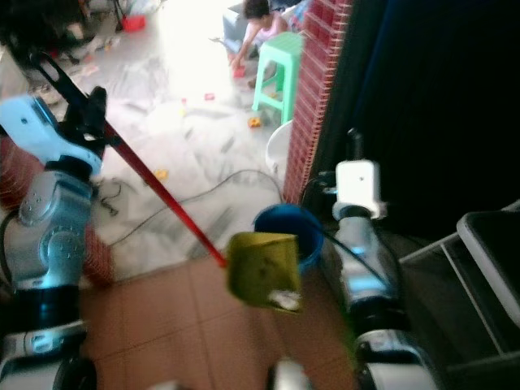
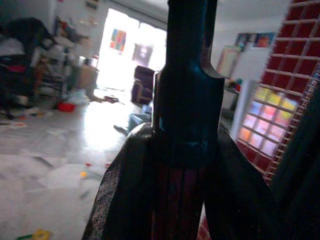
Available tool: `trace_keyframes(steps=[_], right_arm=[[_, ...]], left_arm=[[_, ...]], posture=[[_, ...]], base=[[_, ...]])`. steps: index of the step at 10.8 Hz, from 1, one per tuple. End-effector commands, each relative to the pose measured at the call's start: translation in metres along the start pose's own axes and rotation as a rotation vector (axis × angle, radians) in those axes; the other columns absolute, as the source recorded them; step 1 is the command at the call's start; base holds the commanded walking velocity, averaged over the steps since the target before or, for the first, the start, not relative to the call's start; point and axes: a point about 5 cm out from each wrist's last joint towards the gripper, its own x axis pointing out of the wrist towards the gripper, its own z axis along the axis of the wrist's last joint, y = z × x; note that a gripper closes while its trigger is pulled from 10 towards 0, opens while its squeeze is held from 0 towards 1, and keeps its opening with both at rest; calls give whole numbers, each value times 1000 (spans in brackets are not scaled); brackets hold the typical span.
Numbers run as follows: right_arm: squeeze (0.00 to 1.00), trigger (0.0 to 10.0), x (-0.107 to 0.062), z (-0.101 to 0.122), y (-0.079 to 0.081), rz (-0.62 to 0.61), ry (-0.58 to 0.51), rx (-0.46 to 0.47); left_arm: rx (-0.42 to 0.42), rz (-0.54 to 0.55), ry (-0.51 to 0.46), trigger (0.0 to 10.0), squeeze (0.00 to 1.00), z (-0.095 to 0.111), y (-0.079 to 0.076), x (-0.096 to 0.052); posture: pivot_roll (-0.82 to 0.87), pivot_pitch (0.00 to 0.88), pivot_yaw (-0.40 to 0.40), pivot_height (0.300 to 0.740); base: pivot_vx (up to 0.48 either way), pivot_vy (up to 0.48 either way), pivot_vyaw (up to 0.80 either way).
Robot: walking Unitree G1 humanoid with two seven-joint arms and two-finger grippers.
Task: Sweep floor
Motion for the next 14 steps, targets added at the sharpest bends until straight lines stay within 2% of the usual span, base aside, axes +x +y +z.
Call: trace_keyframes(steps=[1,6,8,9,11,12,14], right_arm=[[0,10000,4,15,6,19,-60,-7],[0,10000,1,11,5,21,-54,-14],[0,10000,0,9,6,20,-51,-13],[0,10000,0,9,6,21,-50,-11],[0,10000,-1,10,6,25,-50,-9],[0,10000,0,10,6,24,-50,-10],[0,10000,0,10,9,25,-52,-9]], left_arm=[[-31,1,-100,10000,0,21,0,6],[7,30,-132,10000,0,25,2,10],[53,54,-151,10000,0,28,3,12],[71,37,-161,10000,0,28,-1,13],[171,-60,-195,10000,0,29,-23,10],[191,-89,-200,10000,0,28,-29,9],[221,-223,-191,10000,0,16,-58,1]], posture=[[-37,0,-3,740],[-43,0,-3,740],[-43,0,-2,740],[-43,0,-2,740],[-39,0,-6,740],[-39,0,-6,740],[-34,0,-6,740]], base=[[480,0,0],[480,0,0],[0,0,0],[0,0,0],[0,0,0],[0,0,0],[0,0,0]])
